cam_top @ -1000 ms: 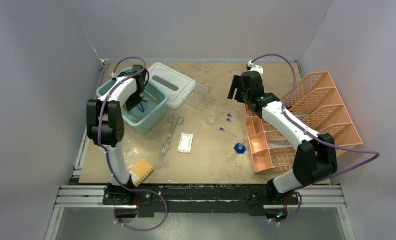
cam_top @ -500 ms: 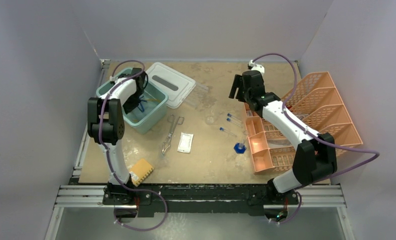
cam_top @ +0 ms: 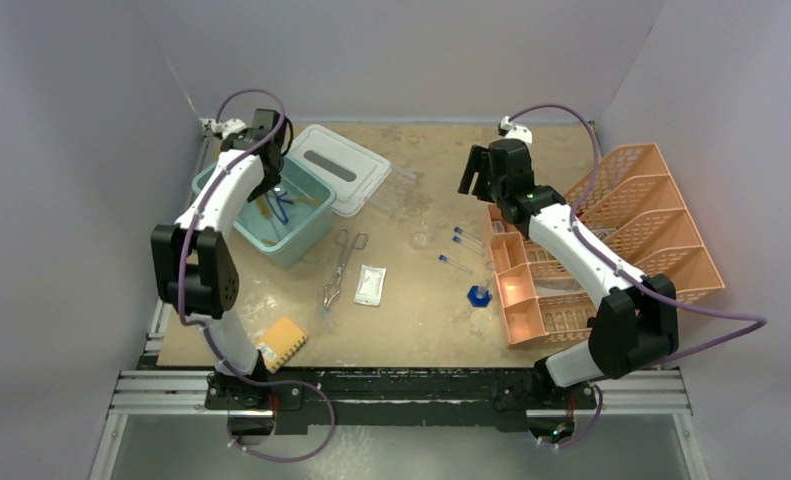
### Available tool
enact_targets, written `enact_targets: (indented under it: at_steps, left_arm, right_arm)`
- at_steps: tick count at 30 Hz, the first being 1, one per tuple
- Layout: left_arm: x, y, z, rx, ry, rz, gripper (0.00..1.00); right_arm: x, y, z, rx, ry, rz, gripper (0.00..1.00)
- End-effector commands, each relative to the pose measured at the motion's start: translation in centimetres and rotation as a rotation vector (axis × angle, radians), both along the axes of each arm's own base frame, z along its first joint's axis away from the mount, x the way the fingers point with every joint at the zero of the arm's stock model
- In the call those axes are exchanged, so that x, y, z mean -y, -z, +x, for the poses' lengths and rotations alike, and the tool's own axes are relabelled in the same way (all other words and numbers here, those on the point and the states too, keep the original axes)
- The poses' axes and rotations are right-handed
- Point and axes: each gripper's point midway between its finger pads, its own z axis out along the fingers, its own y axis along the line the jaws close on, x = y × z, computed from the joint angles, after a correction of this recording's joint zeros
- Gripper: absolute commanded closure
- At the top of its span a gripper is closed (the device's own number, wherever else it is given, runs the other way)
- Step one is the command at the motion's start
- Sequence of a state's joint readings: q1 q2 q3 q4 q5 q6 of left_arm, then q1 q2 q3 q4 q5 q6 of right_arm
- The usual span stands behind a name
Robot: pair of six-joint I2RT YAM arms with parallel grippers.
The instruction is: Organize the chemistry lab equipment
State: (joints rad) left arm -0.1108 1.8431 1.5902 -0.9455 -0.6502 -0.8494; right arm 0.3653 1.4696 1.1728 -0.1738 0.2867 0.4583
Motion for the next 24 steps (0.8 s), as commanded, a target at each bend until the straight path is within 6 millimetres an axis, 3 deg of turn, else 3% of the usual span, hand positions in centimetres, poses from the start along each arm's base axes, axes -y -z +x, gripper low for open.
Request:
enact_targets:
  at_steps: [1,6,10,19,21,24]
  left_arm:
    - [2.2,-10.0,1.1,0.259,0.15,-0.06,0.61]
    - [8.5,-14.6,0.8,0.44,0.505,-0.249,0.56]
    - [13.9,-15.6,-1.4,0.429,0.747,-0.282,0.54]
    - [22.7,-11.4,-7.8,0.253,1.083,-0.424,0.5]
    - [23.7,-9.8,-9.3,0.206,1.101,-0.436,0.49]
    - [22.7,-6.8,-10.9,0.106,1.048,-0.41,0.46]
  right_arm:
    - [-0.7,-3.2,-0.1,0.087,-0.039,0.055,0.25]
    - [-1.5,-2.8,-1.3,0.058,-0.074,0.112,0.25]
    - [-2.2,-2.7,-2.2,0.043,-0.088,0.165,0.25]
    - [-4.4,-2.5,-3.6,0.007,-0.197,0.255,0.25]
    - [-4.8,-2.0,-4.0,-0.009,-0.215,0.27,0.25]
    - [-5.3,-0.6,-5.4,-0.051,-0.216,0.337,0.25]
